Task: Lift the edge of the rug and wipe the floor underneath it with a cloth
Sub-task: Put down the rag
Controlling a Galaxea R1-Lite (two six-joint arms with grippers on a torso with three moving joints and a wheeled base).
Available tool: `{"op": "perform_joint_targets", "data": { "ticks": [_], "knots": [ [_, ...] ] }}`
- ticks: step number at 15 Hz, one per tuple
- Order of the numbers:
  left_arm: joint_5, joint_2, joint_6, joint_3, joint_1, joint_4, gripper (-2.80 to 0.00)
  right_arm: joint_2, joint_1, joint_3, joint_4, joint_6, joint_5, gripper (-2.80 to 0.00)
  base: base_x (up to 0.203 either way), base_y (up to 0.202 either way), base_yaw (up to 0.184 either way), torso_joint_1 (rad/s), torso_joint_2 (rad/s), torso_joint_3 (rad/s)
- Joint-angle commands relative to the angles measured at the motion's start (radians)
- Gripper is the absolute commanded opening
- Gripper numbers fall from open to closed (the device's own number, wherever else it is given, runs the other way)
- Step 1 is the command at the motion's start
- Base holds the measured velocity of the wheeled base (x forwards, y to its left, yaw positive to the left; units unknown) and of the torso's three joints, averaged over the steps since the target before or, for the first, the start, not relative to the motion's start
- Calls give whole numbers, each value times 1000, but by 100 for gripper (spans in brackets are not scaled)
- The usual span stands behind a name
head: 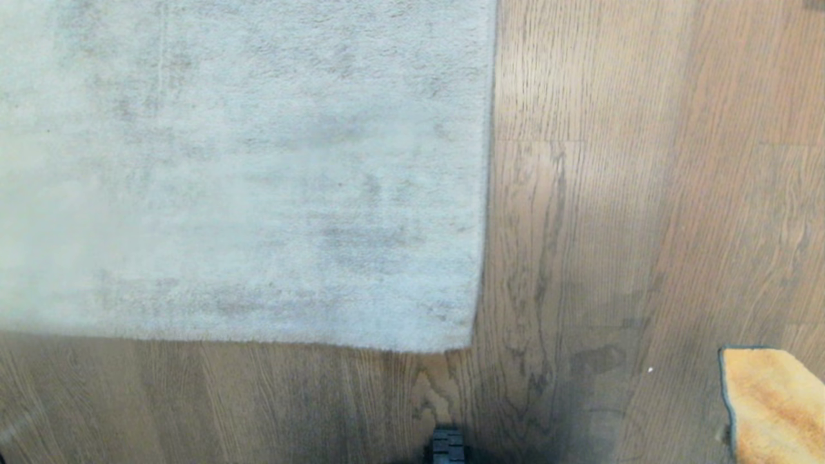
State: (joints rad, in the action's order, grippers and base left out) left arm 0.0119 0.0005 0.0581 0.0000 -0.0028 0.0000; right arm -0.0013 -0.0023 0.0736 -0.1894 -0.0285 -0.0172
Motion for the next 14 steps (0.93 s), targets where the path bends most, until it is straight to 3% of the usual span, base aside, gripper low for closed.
{"op": "perform_joint_targets", "data": {
  "ticks": [1, 14],
  "knots": [
    [0, 0, 0, 0, 0, 0, -280, 1, 1, 0, -1, -1, -1, -280, 0, 0, 0, 0, 0, 0],
    [0, 0, -1, 0, 0, -2, -280, 1, 0, 0, -1, -1, -1, -280, 0, 0, 0, 0, 0, 0]
  ]
}}
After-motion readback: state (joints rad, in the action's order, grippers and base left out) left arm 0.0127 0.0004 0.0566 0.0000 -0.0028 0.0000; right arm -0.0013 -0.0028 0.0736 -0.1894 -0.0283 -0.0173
